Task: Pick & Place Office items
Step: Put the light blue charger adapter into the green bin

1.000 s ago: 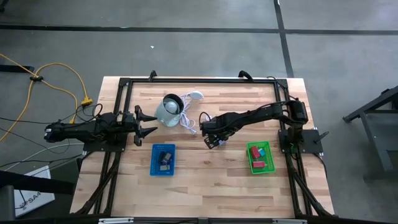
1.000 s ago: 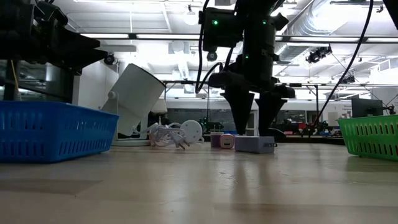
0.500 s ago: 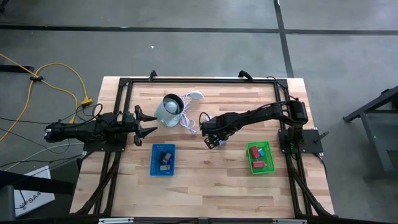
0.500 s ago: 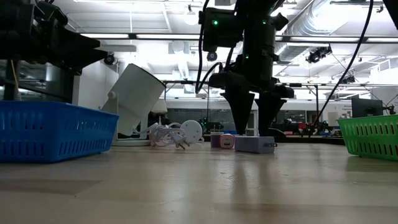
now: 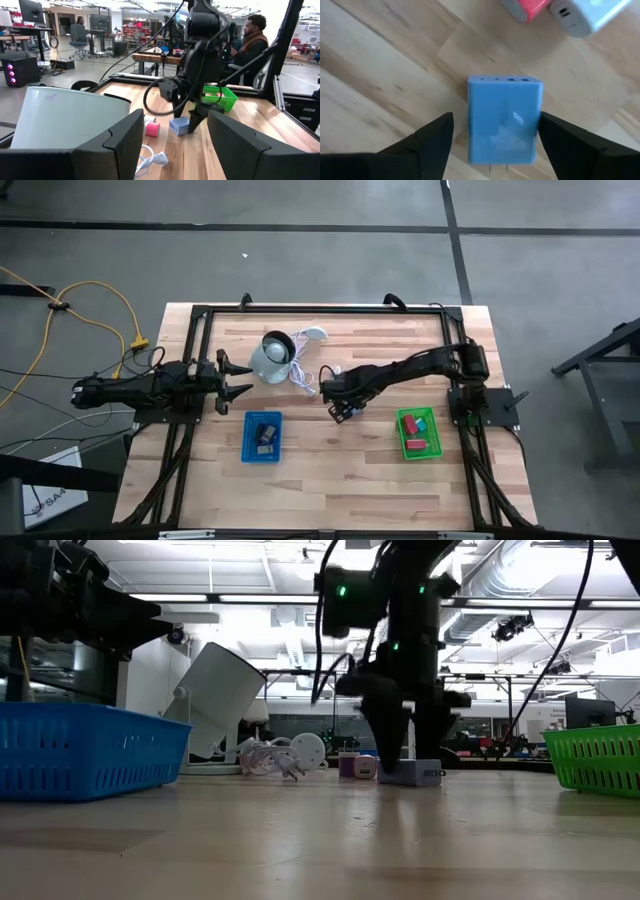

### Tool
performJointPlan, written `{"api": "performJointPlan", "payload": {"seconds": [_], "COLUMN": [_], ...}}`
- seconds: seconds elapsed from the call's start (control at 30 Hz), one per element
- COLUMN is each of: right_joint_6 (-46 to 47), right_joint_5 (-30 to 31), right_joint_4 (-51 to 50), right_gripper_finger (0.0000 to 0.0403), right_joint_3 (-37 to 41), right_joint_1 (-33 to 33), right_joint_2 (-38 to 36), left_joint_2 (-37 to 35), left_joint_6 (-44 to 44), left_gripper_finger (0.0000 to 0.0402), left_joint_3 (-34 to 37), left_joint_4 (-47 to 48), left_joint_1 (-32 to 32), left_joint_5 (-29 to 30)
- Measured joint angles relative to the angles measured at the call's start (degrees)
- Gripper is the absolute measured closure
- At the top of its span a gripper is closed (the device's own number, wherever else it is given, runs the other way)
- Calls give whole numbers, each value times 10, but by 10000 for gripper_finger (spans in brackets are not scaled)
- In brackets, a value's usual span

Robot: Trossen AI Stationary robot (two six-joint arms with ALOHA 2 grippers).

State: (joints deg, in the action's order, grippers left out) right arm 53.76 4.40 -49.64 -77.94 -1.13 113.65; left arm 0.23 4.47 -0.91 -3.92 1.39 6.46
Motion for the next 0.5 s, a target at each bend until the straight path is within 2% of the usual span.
{"api": "performJointPlan", "payload": {"seconds": [0.5], "right_joint_6": [-1], "right_joint_5": [3], "right_joint_4": [4], "right_gripper_finger": [129], "right_joint_3": [1], "right_joint_1": [1], "right_joint_2": [13], "left_joint_2": [0], "left_joint_6": [0], "left_gripper_finger": [189], "left_joint_3": [0], "left_joint_4": [0], "left_joint_1": [0], "left_joint_5": [0]}}
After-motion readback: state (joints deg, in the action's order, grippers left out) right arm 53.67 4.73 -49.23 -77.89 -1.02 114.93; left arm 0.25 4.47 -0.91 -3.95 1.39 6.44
